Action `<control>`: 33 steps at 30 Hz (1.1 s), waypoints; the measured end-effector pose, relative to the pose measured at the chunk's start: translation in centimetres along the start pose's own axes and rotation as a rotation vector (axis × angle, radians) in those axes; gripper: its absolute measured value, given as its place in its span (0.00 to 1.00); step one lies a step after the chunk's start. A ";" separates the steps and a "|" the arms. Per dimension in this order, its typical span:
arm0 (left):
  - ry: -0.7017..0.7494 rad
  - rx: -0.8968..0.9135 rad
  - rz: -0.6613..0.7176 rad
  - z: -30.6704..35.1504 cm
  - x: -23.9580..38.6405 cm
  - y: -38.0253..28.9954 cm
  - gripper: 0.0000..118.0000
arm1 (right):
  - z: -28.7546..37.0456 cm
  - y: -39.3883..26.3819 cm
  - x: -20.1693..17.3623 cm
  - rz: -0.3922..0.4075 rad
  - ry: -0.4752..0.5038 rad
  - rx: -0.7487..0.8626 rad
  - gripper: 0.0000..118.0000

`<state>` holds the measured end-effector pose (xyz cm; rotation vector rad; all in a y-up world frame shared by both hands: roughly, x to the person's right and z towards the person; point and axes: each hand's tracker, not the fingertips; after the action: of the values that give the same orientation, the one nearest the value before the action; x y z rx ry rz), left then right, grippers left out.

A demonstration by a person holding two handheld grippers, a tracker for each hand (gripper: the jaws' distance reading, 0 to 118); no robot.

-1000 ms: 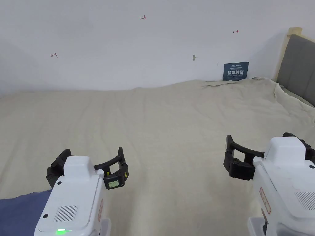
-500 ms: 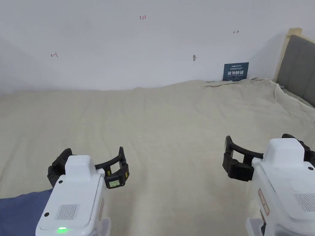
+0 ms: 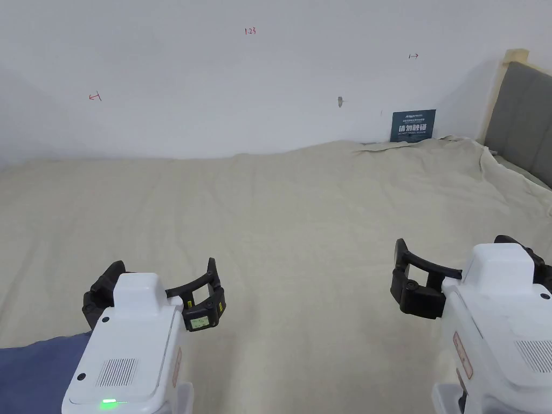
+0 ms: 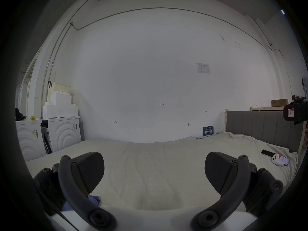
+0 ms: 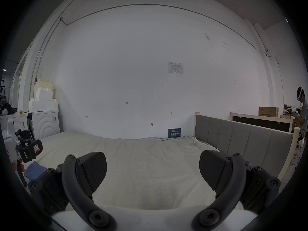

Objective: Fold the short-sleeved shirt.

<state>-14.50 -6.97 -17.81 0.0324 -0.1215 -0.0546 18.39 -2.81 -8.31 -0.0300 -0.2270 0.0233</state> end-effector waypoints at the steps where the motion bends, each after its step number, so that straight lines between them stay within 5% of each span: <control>1: 0.000 0.001 -0.001 0.0 0.0 0.0 1.00 | 0.0 0.0 0.0 0.000 0.000 0.000 0.95; 33: 0.006 0.002 -0.007 0.4 -0.1 -0.1 1.00 | 0.2 -0.1 0.0 0.005 0.005 0.003 0.95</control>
<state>-14.68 -7.10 -17.46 0.0353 -0.1150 -0.0613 18.33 -2.88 -8.13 -0.0280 -0.2218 0.0281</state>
